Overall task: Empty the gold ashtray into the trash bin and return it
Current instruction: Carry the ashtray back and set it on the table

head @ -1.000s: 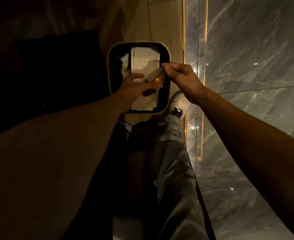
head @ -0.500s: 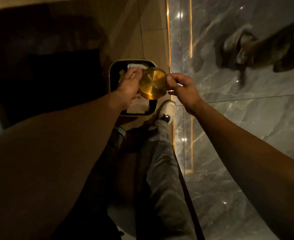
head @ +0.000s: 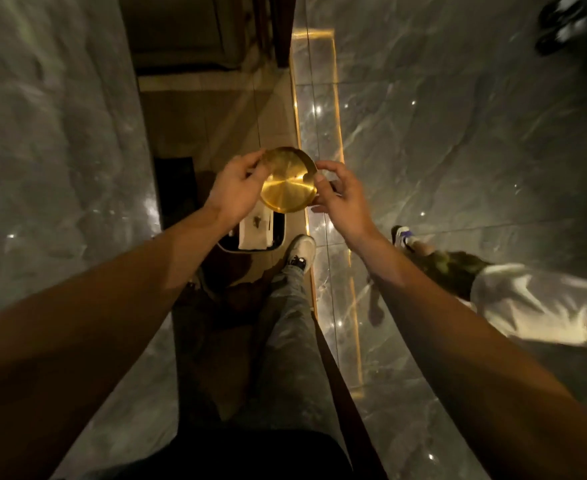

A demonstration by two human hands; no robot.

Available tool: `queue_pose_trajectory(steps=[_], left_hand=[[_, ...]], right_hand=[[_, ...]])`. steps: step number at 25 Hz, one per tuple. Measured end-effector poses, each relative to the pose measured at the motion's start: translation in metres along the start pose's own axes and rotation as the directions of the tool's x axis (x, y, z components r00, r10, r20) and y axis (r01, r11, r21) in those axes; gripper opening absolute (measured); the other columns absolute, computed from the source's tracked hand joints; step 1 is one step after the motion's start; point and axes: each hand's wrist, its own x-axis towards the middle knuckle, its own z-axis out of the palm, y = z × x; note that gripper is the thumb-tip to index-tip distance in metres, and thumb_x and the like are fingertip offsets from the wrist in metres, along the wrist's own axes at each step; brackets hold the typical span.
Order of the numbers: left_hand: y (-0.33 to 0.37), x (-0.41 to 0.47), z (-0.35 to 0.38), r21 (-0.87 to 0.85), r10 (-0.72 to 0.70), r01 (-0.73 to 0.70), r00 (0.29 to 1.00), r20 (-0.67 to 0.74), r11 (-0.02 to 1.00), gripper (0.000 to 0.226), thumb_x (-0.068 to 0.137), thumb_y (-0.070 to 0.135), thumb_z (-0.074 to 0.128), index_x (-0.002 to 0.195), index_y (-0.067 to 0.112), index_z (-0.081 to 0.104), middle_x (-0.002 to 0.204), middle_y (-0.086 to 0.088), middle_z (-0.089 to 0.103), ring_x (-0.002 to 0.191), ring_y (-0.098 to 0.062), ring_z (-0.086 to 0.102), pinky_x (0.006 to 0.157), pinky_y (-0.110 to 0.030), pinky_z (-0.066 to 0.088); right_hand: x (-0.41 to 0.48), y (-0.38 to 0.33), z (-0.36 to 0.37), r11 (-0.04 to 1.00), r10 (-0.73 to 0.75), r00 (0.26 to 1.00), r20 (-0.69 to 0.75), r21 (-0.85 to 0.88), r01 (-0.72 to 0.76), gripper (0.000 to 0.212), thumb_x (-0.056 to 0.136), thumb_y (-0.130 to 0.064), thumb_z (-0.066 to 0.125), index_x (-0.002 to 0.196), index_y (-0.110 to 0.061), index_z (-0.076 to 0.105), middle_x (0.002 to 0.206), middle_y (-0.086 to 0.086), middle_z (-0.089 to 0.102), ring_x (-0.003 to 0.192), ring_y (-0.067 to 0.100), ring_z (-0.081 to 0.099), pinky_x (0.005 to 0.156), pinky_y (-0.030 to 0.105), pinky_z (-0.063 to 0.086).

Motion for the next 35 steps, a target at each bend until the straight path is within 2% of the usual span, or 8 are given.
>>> queue_pose_trajectory(steps=[5, 10, 15, 19, 23, 26, 30, 35], left_hand=[[0.016, -0.051, -0.055, 0.078, 0.183, -0.190, 0.979, 0.091, 0.979, 0.075, 0.084, 0.020, 0.070, 0.149, 0.025, 0.034, 0.124, 0.012, 0.051, 0.117, -0.008, 0.054, 0.096, -0.024, 0.046], [0.008, -0.111, -0.134, -0.006, 0.348, -0.351, 0.927, 0.142, 0.936, 0.101, 0.063, 0.007, 0.087, 0.148, 0.017, 0.034, 0.139, 0.002, 0.050, 0.124, -0.018, 0.055, 0.101, -0.035, 0.052], [-0.005, -0.175, -0.218, -0.014, 0.437, -0.437, 0.900, 0.008, 0.900, 0.094, 0.060, 0.006, 0.088, 0.143, 0.010, 0.043, 0.122, 0.000, 0.058, 0.104, -0.012, 0.062, 0.084, -0.016, 0.054], [-0.015, -0.216, -0.274, 0.079, 0.466, -0.459, 0.875, -0.134, 0.885, 0.091, 0.058, 0.019, 0.092, 0.138, 0.011, 0.050, 0.126, -0.008, 0.062, 0.112, -0.021, 0.063, 0.096, -0.031, 0.053], [-0.026, -0.251, -0.310, 0.242, 0.504, -0.449, 0.822, -0.266, 0.860, 0.092, 0.056, 0.033, 0.092, 0.137, 0.015, 0.052, 0.130, -0.005, 0.060, 0.114, -0.016, 0.060, 0.094, -0.026, 0.051], [-0.041, -0.269, -0.329, 0.230, 0.493, -0.437, 0.793, -0.358, 0.870, 0.088, 0.057, 0.035, 0.092, 0.135, 0.021, 0.053, 0.127, 0.001, 0.061, 0.110, -0.011, 0.060, 0.091, -0.022, 0.051], [-0.061, -0.280, -0.356, 0.196, 0.504, -0.466, 0.763, -0.405, 0.863, 0.086, 0.058, 0.033, 0.091, 0.133, 0.033, 0.049, 0.122, 0.009, 0.058, 0.105, 0.001, 0.058, 0.089, -0.009, 0.046], [-0.103, -0.278, -0.422, 0.204, 0.519, -0.478, 0.757, -0.398, 0.854, 0.090, 0.058, 0.035, 0.091, 0.138, 0.023, 0.050, 0.124, 0.007, 0.056, 0.106, -0.001, 0.056, 0.092, -0.015, 0.047]], right_hand=[[-0.038, -0.052, 0.034, 0.997, -0.064, 0.996, -0.058, -0.034, 0.062, 0.023, 0.099, -0.023, 0.051, 0.120, -0.014, 0.056, 0.098, 0.013, 0.064, 0.075, 0.015, 0.066, 0.059, 0.022, 0.055], [-0.089, -0.106, 0.091, 0.994, -0.109, 0.993, -0.043, -0.027, 0.108, 0.029, 0.099, -0.021, 0.051, 0.122, -0.005, 0.059, 0.099, 0.010, 0.065, 0.077, 0.014, 0.069, 0.061, 0.023, 0.056], [-0.146, -0.166, 0.166, 0.989, -0.147, 0.980, 0.130, -0.002, 0.149, 0.039, 0.095, -0.018, 0.058, 0.132, -0.006, 0.053, 0.105, 0.002, 0.066, 0.080, 0.009, 0.069, 0.065, 0.018, 0.053], [-0.165, -0.200, 0.211, 0.963, -0.214, 0.942, 0.259, -0.104, 0.247, 0.071, 0.078, -0.008, 0.077, 0.141, -0.013, 0.043, 0.124, -0.006, 0.056, 0.079, -0.001, 0.068, 0.070, 0.017, 0.053], [-0.164, -0.219, 0.250, 0.913, -0.285, 0.885, 0.368, -0.176, 0.367, 0.080, 0.069, -0.007, 0.084, 0.139, -0.014, 0.045, 0.131, 0.005, 0.053, 0.081, 0.002, 0.065, 0.072, 0.019, 0.054], [-0.166, -0.228, 0.277, 0.877, -0.316, 0.839, 0.444, -0.200, 0.436, 0.083, 0.068, -0.005, 0.084, 0.140, -0.014, 0.043, 0.130, 0.008, 0.052, 0.084, 0.011, 0.063, 0.070, 0.017, 0.055], [-0.165, -0.229, 0.319, 0.819, -0.358, 0.816, 0.455, -0.267, 0.508, 0.086, 0.066, -0.010, 0.086, 0.141, -0.018, 0.044, 0.123, 0.012, 0.054, 0.083, 0.013, 0.062, 0.068, 0.016, 0.053], [-0.166, -0.224, 0.395, 0.805, -0.371, 0.835, 0.406, -0.308, 0.508, 0.085, 0.066, -0.011, 0.086, 0.139, -0.025, 0.046, 0.114, 0.003, 0.052, 0.076, 0.005, 0.055, 0.069, 0.019, 0.051]])
